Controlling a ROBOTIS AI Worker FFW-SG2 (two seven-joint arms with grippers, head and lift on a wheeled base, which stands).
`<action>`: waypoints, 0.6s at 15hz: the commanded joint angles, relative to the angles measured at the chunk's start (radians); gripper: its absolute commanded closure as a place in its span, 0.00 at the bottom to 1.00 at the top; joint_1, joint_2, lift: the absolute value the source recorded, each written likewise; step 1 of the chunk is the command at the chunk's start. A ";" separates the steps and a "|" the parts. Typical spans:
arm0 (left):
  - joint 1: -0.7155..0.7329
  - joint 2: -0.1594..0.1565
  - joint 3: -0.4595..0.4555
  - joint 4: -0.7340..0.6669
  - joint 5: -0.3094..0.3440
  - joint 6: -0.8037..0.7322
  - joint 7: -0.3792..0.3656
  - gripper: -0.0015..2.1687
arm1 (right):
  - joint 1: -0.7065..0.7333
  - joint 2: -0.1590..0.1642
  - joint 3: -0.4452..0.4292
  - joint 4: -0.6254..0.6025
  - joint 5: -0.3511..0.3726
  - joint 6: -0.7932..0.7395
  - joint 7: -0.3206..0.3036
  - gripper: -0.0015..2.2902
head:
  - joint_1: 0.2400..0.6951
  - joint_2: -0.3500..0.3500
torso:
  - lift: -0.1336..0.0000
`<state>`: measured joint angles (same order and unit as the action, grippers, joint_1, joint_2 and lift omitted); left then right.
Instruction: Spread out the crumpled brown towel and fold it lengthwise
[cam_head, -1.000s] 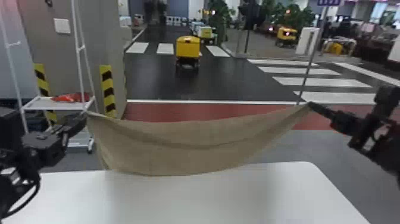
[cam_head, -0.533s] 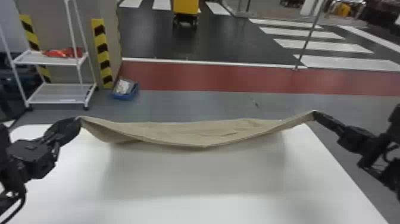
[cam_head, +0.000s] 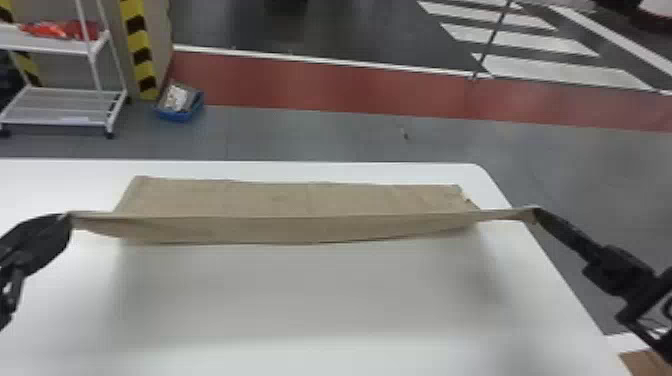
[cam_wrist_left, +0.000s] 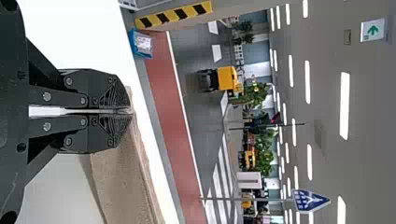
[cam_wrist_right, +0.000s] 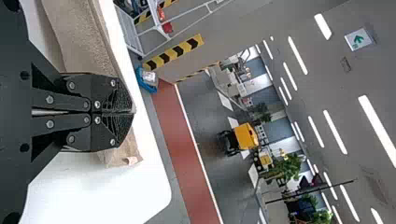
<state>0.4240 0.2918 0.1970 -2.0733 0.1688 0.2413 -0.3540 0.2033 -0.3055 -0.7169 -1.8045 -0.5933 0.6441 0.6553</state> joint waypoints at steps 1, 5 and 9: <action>0.070 -0.006 0.012 -0.030 0.000 -0.003 0.000 0.50 | 0.064 0.011 -0.033 -0.021 -0.031 0.003 0.021 0.62 | 1.00 0.15 | 0.07; 0.141 -0.020 0.032 -0.079 -0.006 0.000 -0.003 0.50 | 0.113 0.040 -0.087 -0.033 -0.066 0.036 0.067 0.62 | 1.00 0.12 | 0.07; 0.174 -0.025 0.067 -0.143 -0.012 0.099 -0.030 0.50 | 0.117 0.048 -0.111 -0.038 -0.063 0.036 0.072 0.62 | 1.00 0.10 | 0.07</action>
<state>0.5901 0.2707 0.2492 -2.1928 0.1593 0.2915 -0.3784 0.3213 -0.2579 -0.8200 -1.8421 -0.6569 0.6779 0.7265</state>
